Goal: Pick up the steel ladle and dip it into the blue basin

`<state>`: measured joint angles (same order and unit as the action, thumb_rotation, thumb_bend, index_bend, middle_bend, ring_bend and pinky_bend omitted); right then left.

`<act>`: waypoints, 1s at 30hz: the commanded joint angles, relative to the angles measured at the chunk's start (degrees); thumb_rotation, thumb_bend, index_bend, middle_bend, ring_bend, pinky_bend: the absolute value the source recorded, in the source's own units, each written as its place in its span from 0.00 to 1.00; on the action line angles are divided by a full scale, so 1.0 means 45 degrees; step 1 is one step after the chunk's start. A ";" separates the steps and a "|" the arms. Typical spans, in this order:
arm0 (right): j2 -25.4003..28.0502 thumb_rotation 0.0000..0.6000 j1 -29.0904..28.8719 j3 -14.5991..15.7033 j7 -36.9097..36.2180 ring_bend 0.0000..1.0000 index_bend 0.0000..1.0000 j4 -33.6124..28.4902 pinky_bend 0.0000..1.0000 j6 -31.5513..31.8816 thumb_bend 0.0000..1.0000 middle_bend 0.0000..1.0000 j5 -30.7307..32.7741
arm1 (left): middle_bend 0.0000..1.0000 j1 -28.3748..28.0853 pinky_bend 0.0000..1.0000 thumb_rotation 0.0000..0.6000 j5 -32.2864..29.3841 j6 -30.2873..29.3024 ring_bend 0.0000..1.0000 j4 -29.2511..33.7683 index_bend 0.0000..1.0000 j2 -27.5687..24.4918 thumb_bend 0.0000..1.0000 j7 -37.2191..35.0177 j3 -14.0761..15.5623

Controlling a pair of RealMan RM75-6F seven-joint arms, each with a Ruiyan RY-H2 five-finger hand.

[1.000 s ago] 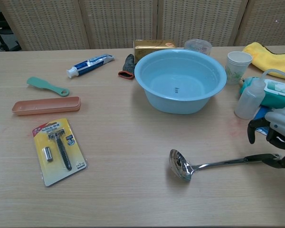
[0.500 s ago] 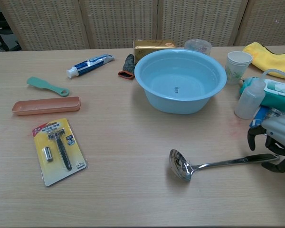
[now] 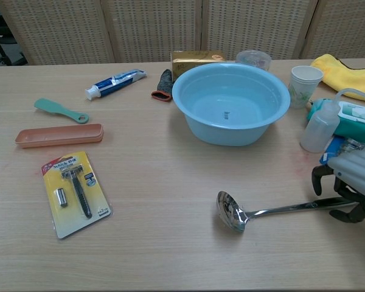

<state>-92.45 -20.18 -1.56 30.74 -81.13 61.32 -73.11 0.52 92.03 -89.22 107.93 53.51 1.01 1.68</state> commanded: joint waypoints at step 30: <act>0.0116 1.00 -0.0361 -0.0008 0.0158 0.85 0.76 -0.0417 1.00 -0.0061 0.82 0.93 0.0698 | 0.00 0.0002 0.00 1.00 -0.0071 -0.0006 0.00 0.0003 0.00 -0.0012 0.00 -0.0063 -0.0032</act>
<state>-92.36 -21.87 -1.57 32.84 -82.64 60.63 -69.01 0.53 91.71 -89.24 107.94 53.46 0.73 1.54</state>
